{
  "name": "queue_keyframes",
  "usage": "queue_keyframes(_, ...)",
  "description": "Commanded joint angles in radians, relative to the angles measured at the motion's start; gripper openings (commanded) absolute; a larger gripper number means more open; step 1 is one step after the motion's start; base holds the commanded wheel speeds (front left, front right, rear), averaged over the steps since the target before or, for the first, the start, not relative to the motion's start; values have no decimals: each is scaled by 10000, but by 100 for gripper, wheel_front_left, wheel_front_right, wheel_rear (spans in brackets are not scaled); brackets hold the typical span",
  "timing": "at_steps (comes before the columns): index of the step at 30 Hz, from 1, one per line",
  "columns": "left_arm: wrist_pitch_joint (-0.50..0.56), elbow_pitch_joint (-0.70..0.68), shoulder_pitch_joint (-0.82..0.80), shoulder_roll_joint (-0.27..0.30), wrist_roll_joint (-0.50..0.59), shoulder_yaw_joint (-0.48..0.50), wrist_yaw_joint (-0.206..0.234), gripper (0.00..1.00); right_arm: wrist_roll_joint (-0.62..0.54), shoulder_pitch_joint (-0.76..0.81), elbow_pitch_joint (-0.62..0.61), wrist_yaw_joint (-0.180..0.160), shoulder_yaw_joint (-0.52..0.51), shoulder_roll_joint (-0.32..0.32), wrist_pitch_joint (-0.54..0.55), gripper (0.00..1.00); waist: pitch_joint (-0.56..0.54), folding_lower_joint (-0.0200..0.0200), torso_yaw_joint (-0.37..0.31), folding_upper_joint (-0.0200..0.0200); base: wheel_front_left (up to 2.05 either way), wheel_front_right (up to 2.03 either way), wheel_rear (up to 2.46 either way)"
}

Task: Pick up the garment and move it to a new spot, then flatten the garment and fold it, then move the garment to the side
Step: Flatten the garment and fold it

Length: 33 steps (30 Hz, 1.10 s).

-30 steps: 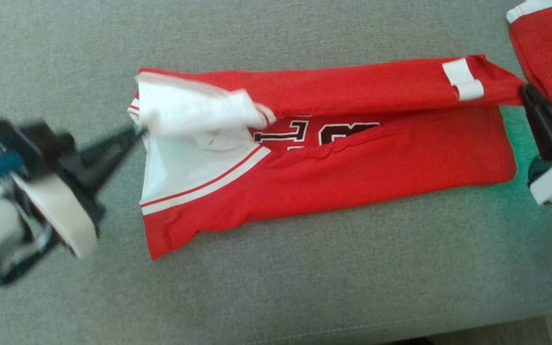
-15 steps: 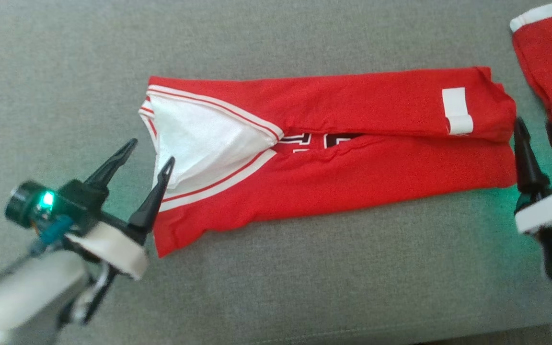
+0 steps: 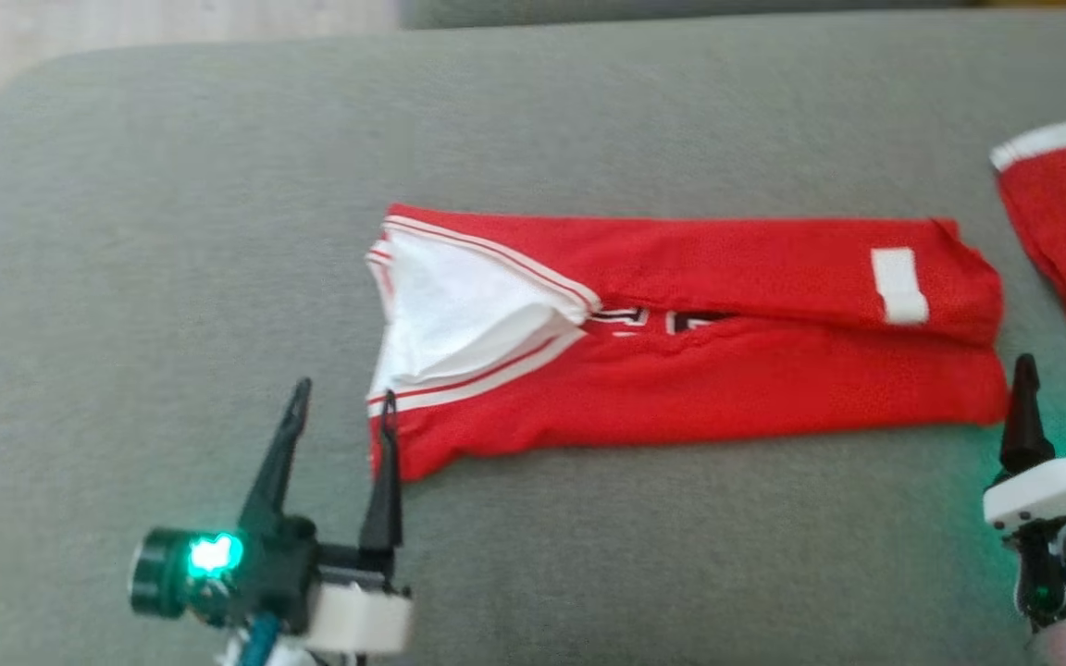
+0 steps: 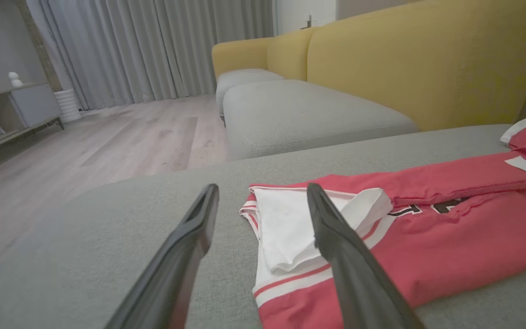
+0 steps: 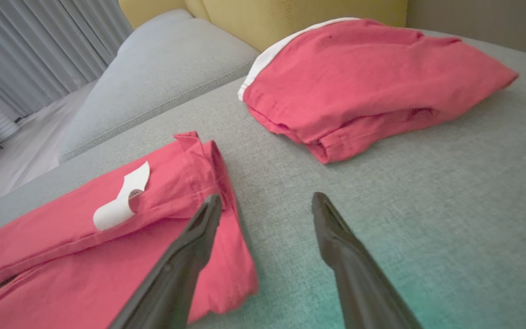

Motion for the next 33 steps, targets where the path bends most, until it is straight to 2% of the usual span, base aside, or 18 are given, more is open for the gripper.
queue_keyframes(1,-64,-462,-30,-76,495,672,-23,100,-113,-532,16,-7,19,-69,-14,100,-408,3,547,-1,0,0,0)
queue_keyframes(6,-65,-672,741,-738,1472,1107,-636,100,-415,-994,1168,-7,-715,-292,-117,100,-549,3,1143,-1,0,0,0)
queue_keyframes(13,-66,-428,1005,-1264,2081,1701,-1587,100,-611,-1502,2930,-7,-1207,-286,317,100,-529,3,1597,-1,0,0,0)
queue_keyframes(14,-66,-392,1040,-1325,2145,1784,-1692,100,-632,-1565,3147,-7,-1237,-261,393,96,-533,3,1625,-1,0,0,0)
queue_keyframes(15,-66,-355,1075,-1385,2199,1865,-1799,100,-657,-1632,3327,-7,-1258,-232,432,63,-541,3,1647,-1,0,0,0)
queue_keyframes(16,-66,-290,1111,-1420,2239,1929,-1934,100,-674,-1713,3453,-7,-1261,-179,427,16,-543,3,1652,-1,0,0,0)
queue_keyframes(17,-66,-230,1130,-1447,2297,1997,-2054,100,-684,-1796,3547,-7,-1221,-122,425,0,-547,3,1645,-1,0,0,0)
queue_keyframes(25,-66,3,1276,-1735,2704,2666,-2656,100,-401,-2069,3806,-7,-638,-179,151,0,-819,3,1499,-1,0,0,0)
queue_keyframes(33,-66,55,1639,-2037,2991,3012,-2991,100,-64,-1906,3327,-7,-513,-1266,-420,0,-1173,3,1296,-1,0,0,0)
